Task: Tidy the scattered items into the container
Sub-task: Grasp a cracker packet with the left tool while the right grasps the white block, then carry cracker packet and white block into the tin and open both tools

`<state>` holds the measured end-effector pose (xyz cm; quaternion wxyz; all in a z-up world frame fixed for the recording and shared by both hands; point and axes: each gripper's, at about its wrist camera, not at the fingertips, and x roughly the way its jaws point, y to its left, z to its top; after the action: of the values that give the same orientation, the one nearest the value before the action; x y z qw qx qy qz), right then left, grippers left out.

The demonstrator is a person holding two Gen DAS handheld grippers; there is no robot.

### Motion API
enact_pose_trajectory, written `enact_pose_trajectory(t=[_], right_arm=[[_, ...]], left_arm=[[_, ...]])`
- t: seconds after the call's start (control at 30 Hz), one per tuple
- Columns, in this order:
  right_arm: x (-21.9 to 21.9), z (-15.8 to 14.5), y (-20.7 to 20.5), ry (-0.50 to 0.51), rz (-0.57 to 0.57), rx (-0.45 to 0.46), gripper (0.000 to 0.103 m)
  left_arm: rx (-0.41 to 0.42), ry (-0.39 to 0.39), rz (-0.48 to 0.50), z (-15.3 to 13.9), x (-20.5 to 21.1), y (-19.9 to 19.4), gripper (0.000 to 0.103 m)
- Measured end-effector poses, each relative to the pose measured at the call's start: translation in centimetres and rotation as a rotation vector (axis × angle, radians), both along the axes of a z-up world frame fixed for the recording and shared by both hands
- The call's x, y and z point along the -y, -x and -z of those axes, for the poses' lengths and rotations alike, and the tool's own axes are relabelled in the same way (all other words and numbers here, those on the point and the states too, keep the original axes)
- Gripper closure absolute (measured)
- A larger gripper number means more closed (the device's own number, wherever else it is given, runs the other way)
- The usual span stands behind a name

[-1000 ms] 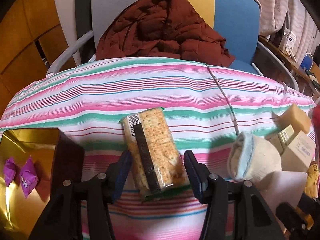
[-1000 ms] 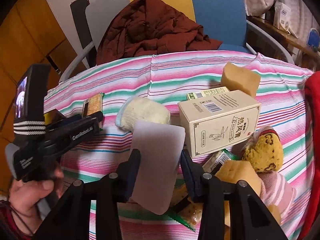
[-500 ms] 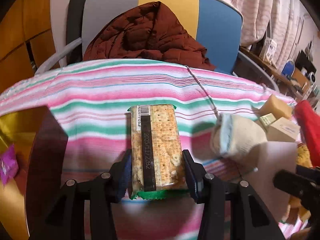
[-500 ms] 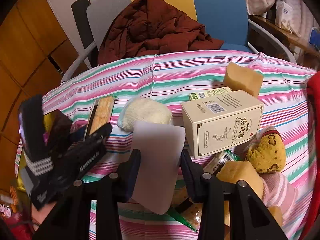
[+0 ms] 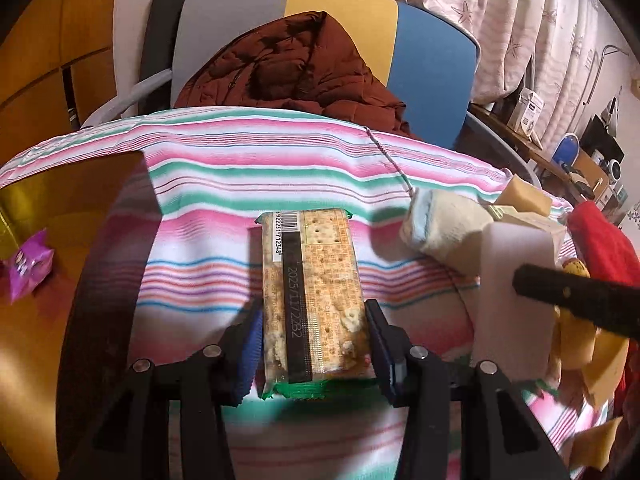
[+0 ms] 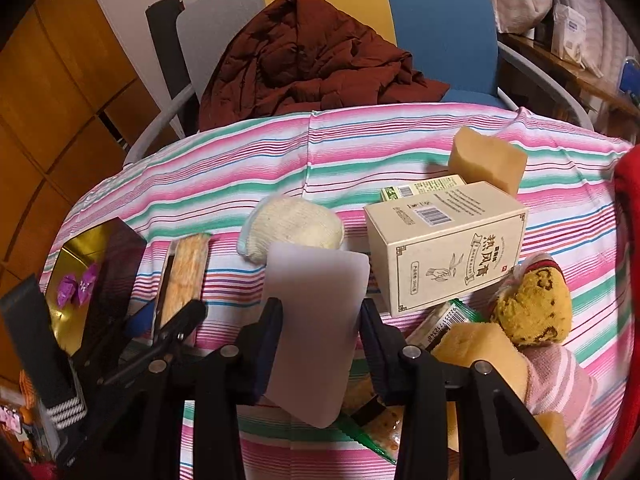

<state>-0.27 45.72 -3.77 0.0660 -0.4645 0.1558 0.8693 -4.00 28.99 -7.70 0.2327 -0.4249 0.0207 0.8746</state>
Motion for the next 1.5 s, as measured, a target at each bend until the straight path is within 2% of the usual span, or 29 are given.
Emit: enact_pose_trajectory(t=[0.17,0.5,0.77,1.0,1.23,1.33,1.5], right_arm=[[0.1,-0.2,-0.1,-0.003,-0.01,-0.015,0.068],[0.7,-0.9,-0.3,0.023,-0.045,-0.07,0.078],[2.0,-2.1,-0.6,-0.001,-0.101,-0.132,0.078],[2.5,-3.2,-1.2,0.007,-0.132,-0.212,0.078],[3.8,-4.1,-1.7,0.064,-0.196,-0.303,0.078],[5.1,-4.4,-1.5,0.042,-0.206,-0.289,0.078],[8.6,-5.3,-0.8,0.1,-0.257,-0.278,0.078]], left_arm=[[-0.008,-0.006,-0.03,-0.8,0.8,-1.1,0.055],[-0.056,-0.069,0.001,-4.4,2.8,-4.1,0.055],[-0.122,-0.095,0.025,-7.7,5.2,-5.7,0.055],[-0.145,-0.116,-0.039,-9.5,10.1,-5.4,0.055],[-0.13,-0.117,-0.145,-9.5,17.0,-4.3,0.055],[-0.124,-0.106,-0.185,-9.2,20.0,-3.8,0.055],[-0.088,-0.1,-0.249,-8.1,24.1,-2.7,0.055]])
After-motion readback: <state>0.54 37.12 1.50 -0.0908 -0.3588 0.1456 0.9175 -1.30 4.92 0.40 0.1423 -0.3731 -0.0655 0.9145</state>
